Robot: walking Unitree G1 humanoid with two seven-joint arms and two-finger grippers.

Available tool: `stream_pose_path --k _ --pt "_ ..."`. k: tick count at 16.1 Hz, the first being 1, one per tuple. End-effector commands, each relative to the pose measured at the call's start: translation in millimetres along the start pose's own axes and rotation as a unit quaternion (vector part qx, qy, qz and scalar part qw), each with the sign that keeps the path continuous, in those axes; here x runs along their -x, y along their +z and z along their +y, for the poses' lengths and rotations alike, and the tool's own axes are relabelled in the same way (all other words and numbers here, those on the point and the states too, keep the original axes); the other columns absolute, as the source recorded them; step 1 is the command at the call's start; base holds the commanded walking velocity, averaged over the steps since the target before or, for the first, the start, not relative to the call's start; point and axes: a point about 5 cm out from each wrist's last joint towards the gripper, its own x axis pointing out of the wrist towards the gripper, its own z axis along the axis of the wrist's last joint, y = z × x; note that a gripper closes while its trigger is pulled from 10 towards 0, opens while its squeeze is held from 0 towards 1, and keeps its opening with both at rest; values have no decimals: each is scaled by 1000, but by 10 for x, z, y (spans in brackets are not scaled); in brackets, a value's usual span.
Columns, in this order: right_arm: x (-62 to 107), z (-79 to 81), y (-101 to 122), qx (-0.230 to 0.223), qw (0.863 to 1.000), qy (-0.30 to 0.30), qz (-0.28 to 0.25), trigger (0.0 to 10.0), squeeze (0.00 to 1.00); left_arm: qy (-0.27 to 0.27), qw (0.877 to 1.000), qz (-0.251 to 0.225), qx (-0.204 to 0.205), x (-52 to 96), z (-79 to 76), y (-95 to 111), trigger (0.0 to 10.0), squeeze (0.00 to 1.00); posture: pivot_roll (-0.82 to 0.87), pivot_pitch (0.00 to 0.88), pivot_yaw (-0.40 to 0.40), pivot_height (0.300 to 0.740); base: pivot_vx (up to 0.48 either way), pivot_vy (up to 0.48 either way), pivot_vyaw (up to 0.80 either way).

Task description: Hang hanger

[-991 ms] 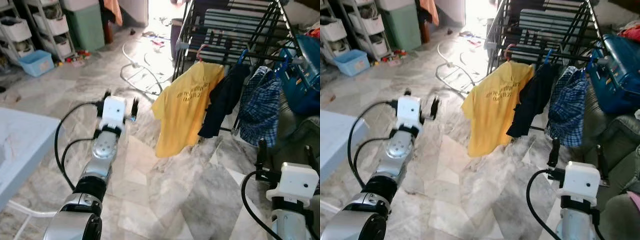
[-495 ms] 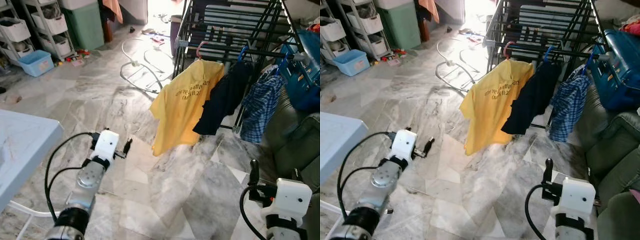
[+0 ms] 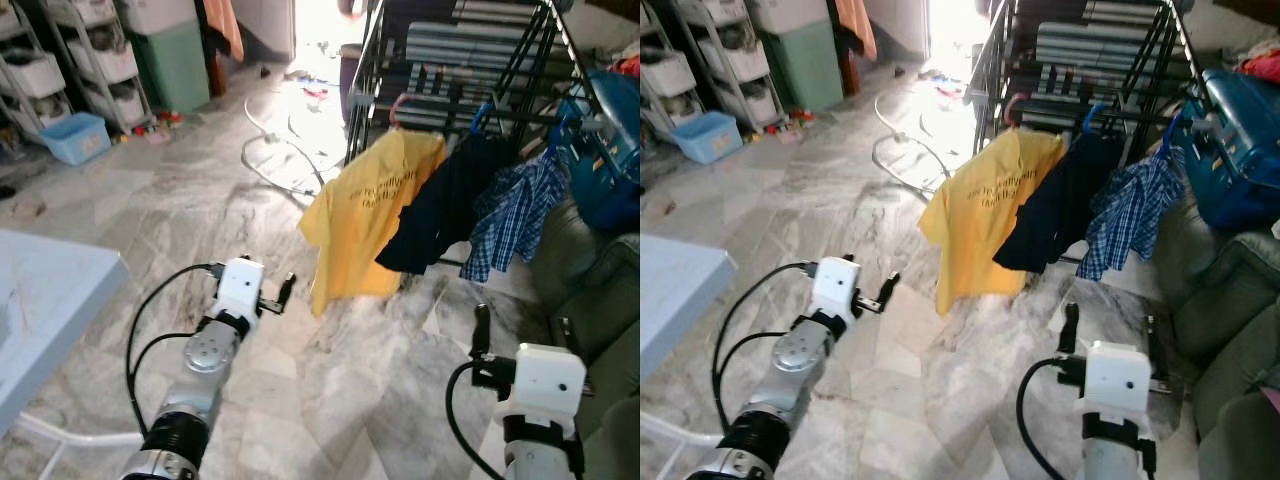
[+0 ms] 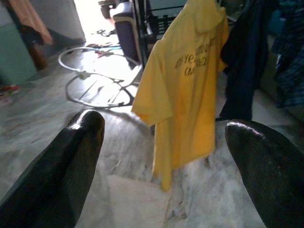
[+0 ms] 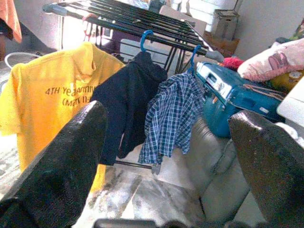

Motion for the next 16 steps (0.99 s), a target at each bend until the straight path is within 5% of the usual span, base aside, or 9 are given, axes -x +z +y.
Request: stream_pose_path --k 1,8,16 --pt "22 -15 -19 0 1000 -7 6 10000 0 -12 1000 1 1 -48 -22 39 10000 0 -53 0 -1 740 352 0 0" --pt "23 -58 -81 -6 999 -36 19 10000 0 -21 1000 0 11 -125 -65 88 10000 0 -53 0 15 740 425 0 0" --pt "-5 -30 -132 -11 999 -40 23 10000 0 -25 1000 7 17 -160 -99 78 10000 0 -51 0 21 740 419 111 -573"
